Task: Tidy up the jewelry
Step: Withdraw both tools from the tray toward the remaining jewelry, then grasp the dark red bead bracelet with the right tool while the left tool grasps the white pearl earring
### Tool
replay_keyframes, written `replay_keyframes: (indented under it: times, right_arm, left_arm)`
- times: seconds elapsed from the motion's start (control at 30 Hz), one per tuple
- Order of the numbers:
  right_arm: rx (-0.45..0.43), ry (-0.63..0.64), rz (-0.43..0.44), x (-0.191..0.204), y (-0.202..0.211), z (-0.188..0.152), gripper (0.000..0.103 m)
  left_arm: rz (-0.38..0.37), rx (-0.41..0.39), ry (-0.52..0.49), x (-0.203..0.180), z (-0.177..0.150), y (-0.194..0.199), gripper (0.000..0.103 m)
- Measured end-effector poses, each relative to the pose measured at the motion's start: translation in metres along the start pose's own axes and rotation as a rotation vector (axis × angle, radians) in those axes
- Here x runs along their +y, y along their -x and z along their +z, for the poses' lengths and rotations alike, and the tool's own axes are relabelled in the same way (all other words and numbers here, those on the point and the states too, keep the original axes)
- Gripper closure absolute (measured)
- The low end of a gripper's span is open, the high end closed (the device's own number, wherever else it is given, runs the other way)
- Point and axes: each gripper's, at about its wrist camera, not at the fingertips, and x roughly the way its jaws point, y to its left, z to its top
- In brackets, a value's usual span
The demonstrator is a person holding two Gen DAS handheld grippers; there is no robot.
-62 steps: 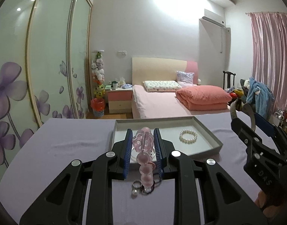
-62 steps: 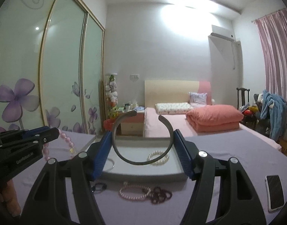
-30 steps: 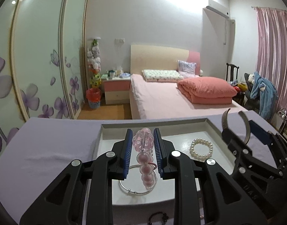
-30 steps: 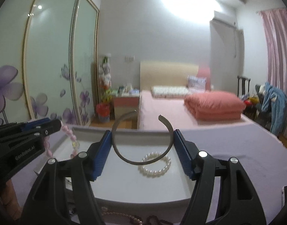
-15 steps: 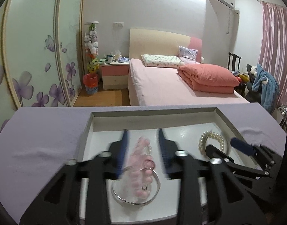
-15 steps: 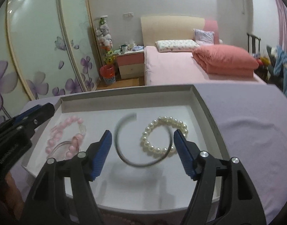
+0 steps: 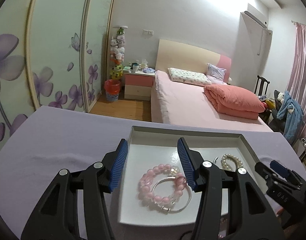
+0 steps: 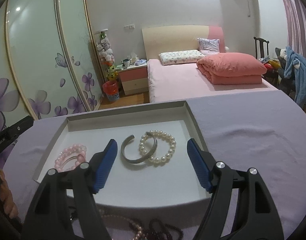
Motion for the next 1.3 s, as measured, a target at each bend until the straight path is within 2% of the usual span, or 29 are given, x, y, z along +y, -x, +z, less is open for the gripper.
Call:
replay_keyframes:
  times: [0.23, 0.33, 0.47, 0.57, 0.73, 0.87, 1.07, 1.1, 1.13, 1.2, 1.23, 1.3]
  right_arm:
    - [-0.013, 0.0, -0.011, -0.01, 0.031, -0.008, 0.033]
    - [0.006, 0.008, -0.019, -0.018, 0.043, -0.02, 0.033]
    - [0.097, 0.042, -0.003, -0.028, 0.046, -0.044, 0.041]
    - [0.184, 0.112, 0.035, -0.026, 0.045, -0.064, 0.042]
    - [0.268, 0.213, 0.055, -0.016, 0.044, -0.091, 0.042]
    - [0.311, 0.242, 0.055, -0.007, 0.034, -0.098, 0.041]
    - [0.311, 0.25, 0.056, 0.0, 0.021, -0.091, 0.041]
    - [0.31, 0.252, 0.061, 0.001, 0.018, -0.089, 0.043]
    - [0.31, 0.254, 0.063, 0.0, 0.015, -0.086, 0.05]
    - [0.299, 0.26, 0.069, 0.001, 0.015, -0.084, 0.083]
    - [0.297, 0.255, 0.06, 0.001, 0.016, -0.085, 0.088]
    - [0.296, 0.235, 0.051, -0.002, 0.019, -0.087, 0.09]
  left_arm:
    - [0.004, 0.003, -0.015, 0.01, -0.013, 0.027, 0.049]
    - [0.011, 0.019, -0.031, 0.015, -0.026, 0.039, 0.045]
    - [0.002, 0.061, -0.067, 0.021, -0.046, 0.051, 0.044]
    - [-0.008, 0.1, -0.107, 0.024, -0.063, 0.056, 0.044]
    - [-0.029, 0.168, -0.16, 0.026, -0.085, 0.057, 0.044]
    - [-0.056, 0.199, -0.189, 0.019, -0.097, 0.057, 0.044]
    - [-0.081, 0.228, -0.253, 0.004, -0.112, 0.057, 0.043]
    - [-0.082, 0.233, -0.257, 0.003, -0.114, 0.056, 0.044]
    - [-0.084, 0.242, -0.263, 0.002, -0.116, 0.054, 0.044]
    - [-0.081, 0.251, -0.272, 0.0, -0.118, 0.053, 0.044]
    - [-0.079, 0.256, -0.278, -0.001, -0.12, 0.052, 0.044]
    - [-0.08, 0.262, -0.286, -0.003, -0.122, 0.051, 0.044]
